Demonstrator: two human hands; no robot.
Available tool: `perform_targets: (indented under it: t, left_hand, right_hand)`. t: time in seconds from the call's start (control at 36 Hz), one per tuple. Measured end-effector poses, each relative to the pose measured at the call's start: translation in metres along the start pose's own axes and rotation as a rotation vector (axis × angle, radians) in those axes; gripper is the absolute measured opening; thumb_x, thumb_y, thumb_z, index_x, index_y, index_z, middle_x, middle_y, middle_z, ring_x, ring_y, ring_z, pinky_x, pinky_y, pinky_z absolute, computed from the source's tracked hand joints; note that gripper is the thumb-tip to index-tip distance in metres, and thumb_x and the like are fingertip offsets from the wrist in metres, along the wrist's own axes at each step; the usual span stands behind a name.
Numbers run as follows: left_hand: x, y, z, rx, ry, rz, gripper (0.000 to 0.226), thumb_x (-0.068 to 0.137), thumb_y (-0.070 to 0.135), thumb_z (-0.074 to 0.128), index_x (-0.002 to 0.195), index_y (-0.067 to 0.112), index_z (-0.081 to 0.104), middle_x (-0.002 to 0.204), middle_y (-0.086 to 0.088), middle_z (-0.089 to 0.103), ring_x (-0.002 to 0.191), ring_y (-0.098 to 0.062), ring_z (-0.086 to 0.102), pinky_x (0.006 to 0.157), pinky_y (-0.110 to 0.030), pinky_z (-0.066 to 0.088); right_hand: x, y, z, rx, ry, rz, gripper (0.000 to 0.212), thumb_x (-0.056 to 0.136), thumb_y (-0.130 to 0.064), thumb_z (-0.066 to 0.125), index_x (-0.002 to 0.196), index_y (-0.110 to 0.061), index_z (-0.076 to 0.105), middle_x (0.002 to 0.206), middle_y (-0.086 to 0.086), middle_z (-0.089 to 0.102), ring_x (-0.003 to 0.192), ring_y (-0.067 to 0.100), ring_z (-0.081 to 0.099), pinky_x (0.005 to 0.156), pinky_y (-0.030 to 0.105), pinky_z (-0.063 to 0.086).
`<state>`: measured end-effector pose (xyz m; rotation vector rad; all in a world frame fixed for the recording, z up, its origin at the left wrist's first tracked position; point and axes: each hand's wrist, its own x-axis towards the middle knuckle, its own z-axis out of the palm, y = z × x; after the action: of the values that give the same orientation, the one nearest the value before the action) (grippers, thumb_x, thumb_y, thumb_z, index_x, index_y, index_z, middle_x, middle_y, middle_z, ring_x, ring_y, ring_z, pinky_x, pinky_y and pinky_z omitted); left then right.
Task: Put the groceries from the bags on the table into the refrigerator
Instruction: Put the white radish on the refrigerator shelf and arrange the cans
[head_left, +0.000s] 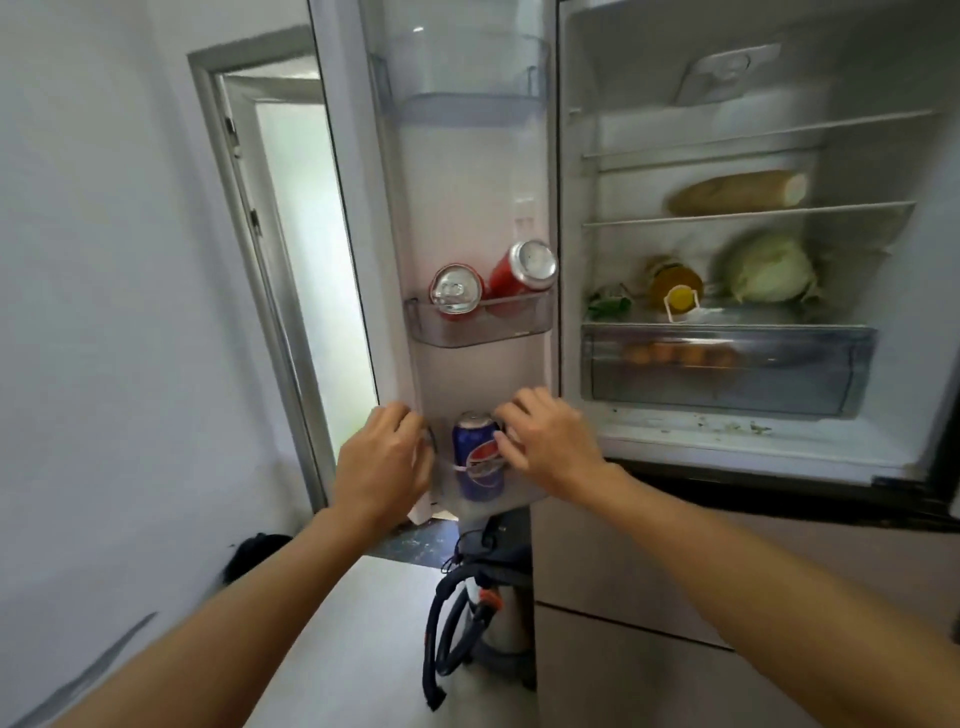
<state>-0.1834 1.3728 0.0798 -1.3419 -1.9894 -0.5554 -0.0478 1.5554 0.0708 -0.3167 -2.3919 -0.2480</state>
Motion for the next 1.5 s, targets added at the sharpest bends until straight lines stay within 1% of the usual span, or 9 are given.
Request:
perform_targets:
  t: [0.19, 0.5, 0.64, 0.75, 0.86, 0.97, 1.28, 1.36, 1.5]
  left_hand:
    - [-0.008, -0.032, -0.007, -0.003, -0.197, -0.289, 0.046, 0.096, 0.033, 0.05, 0.138, 0.015, 0.043, 0.131, -0.006, 0.051, 0.11, -0.023, 0.054, 0.08, -0.031, 0.047]
    - [0.0, -0.027, -0.003, -0.086, -0.029, -0.157, 0.047, 0.097, 0.033, 0.05, 0.138, 0.01, 0.043, 0.144, -0.018, 0.043, 0.126, -0.035, 0.046, 0.1, -0.047, 0.044]
    - [0.013, -0.01, -0.002, -0.228, 0.027, -0.192, 0.058, 0.099, 0.045, 0.04, 0.149, 0.017, 0.032, 0.156, -0.012, 0.03, 0.14, -0.031, 0.034, 0.108, -0.048, 0.038]
    - [0.022, 0.013, 0.006, -0.342, 0.026, -0.108, 0.065, 0.099, 0.046, 0.04, 0.153, 0.017, 0.019, 0.156, -0.009, 0.029, 0.14, -0.027, 0.035, 0.109, -0.045, 0.04]
    - [0.023, 0.051, 0.011, -0.46, 0.068, 0.012, 0.069, 0.098, 0.029, 0.053, 0.153, 0.015, 0.015, 0.154, -0.009, 0.035, 0.127, -0.031, 0.051, 0.096, -0.041, 0.05]
    - [0.029, 0.084, 0.021, -0.518, 0.099, 0.136, 0.067, 0.096, 0.019, 0.054, 0.152, 0.015, 0.019, 0.15, -0.009, 0.038, 0.114, -0.029, 0.058, 0.083, -0.037, 0.054]
    - [0.077, 0.148, 0.044, -0.57, 0.151, 0.35, 0.034, 0.098, 0.026, 0.047, 0.129, 0.017, 0.04, 0.131, -0.012, 0.06, 0.079, -0.027, 0.069, 0.065, -0.024, 0.048]
    - [0.101, 0.155, 0.065, -0.49, 0.185, 0.282, 0.029, 0.097, 0.024, 0.052, 0.123, 0.013, 0.048, 0.141, -0.012, 0.05, 0.098, -0.03, 0.065, 0.07, -0.032, 0.053]
    - [0.144, 0.164, 0.101, -0.374, 0.169, 0.189, 0.042, 0.096, 0.034, 0.047, 0.133, 0.014, 0.041, 0.15, -0.016, 0.035, 0.129, -0.035, 0.042, 0.1, -0.049, 0.044]
  right_hand:
    - [-0.006, -0.062, 0.036, -0.043, -0.323, 0.047, 0.045, 0.094, -0.041, 0.048, 0.132, -0.017, 0.047, 0.125, 0.008, 0.057, 0.113, 0.028, 0.052, 0.093, 0.044, 0.038]
    - [-0.049, -0.029, 0.026, -0.032, -0.177, 0.13, 0.051, 0.093, -0.059, 0.026, 0.096, -0.02, 0.058, 0.099, 0.002, 0.061, 0.094, 0.021, 0.053, 0.089, 0.037, 0.036]
    - [-0.079, 0.004, 0.011, -0.043, -0.162, 0.226, 0.052, 0.092, -0.06, 0.027, 0.098, -0.021, 0.06, 0.103, -0.002, 0.061, 0.097, 0.018, 0.054, 0.086, 0.035, 0.04]
    - [-0.108, 0.031, 0.001, -0.128, -0.156, 0.384, 0.05, 0.089, -0.056, 0.037, 0.103, -0.017, 0.065, 0.111, 0.007, 0.063, 0.103, 0.026, 0.059, 0.075, 0.038, 0.052]
    - [-0.13, 0.05, -0.017, -0.081, -0.148, 0.538, 0.048, 0.096, -0.051, 0.042, 0.129, -0.019, 0.054, 0.135, 0.01, 0.051, 0.126, 0.026, 0.047, 0.09, 0.039, 0.052]
    - [-0.14, 0.064, -0.039, 0.026, -0.057, 0.656, 0.049, 0.1, -0.05, 0.038, 0.141, -0.022, 0.043, 0.141, 0.002, 0.042, 0.126, 0.018, 0.044, 0.092, 0.034, 0.05]
    - [-0.123, 0.1, -0.097, -0.04, 0.332, 0.483, 0.049, 0.099, -0.047, 0.04, 0.142, -0.022, 0.042, 0.141, 0.001, 0.044, 0.127, 0.016, 0.043, 0.09, 0.03, 0.047]
    - [-0.109, 0.118, -0.107, -0.096, 0.387, 0.387, 0.052, 0.097, -0.045, 0.044, 0.142, -0.02, 0.042, 0.145, 0.006, 0.042, 0.133, 0.021, 0.04, 0.098, 0.033, 0.043]
    - [-0.087, 0.155, -0.1, -0.212, 0.394, 0.227, 0.054, 0.092, -0.037, 0.059, 0.141, -0.02, 0.042, 0.152, 0.013, 0.035, 0.142, 0.028, 0.031, 0.112, 0.044, 0.034]
